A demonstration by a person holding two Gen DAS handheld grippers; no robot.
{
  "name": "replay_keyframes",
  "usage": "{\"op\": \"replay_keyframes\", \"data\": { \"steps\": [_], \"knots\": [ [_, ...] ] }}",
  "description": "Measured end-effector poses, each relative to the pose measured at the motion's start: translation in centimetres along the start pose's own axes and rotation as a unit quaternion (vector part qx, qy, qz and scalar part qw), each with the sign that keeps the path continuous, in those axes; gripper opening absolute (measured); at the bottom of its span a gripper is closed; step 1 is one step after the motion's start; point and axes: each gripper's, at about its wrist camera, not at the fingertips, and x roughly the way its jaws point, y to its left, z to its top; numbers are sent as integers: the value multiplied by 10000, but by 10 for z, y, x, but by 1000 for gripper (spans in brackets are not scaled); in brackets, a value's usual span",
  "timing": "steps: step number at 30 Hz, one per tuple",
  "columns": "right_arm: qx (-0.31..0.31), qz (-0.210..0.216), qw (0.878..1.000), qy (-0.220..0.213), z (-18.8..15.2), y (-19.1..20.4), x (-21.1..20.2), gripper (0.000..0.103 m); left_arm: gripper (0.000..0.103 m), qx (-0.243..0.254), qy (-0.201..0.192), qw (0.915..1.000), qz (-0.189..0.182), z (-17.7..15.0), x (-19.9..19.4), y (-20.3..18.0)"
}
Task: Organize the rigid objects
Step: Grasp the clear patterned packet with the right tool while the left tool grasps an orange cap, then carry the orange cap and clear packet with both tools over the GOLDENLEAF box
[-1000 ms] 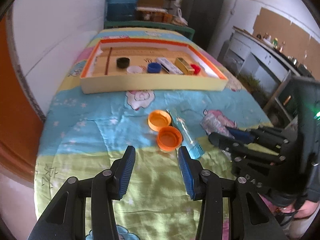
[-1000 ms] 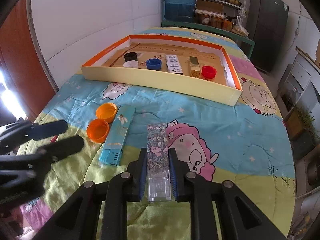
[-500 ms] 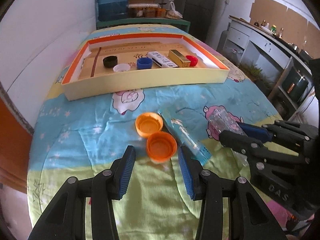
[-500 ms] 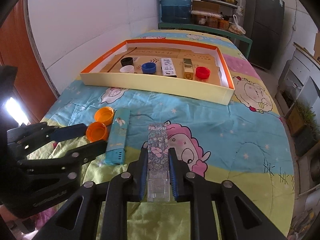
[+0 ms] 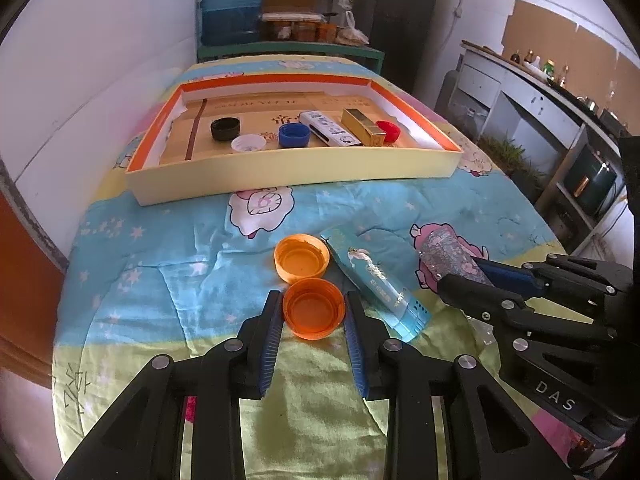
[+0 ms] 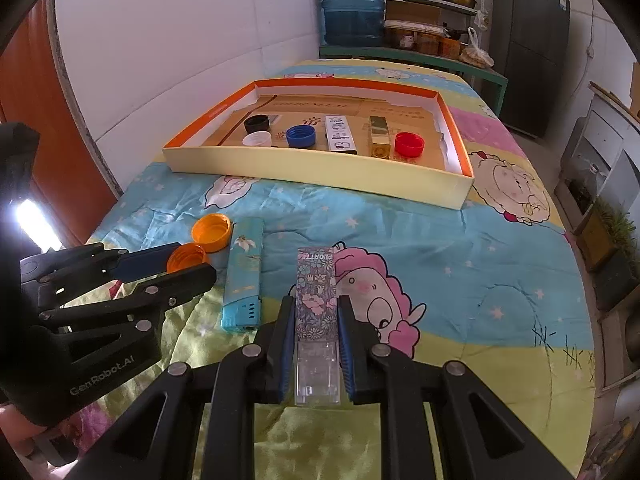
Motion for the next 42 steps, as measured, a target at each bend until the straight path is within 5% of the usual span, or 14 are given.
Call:
{"op": "replay_keyframes", "data": {
  "steps": [15,42],
  "knots": [
    [-81,51,9997,-224,11,10,-18,20,31,-238,-327,9991,90,11,-35,12],
    [-356,33,9964,-774,73,32,-46,20,31,-631,-1099,9906,517,81,-97,38]
  ]
}}
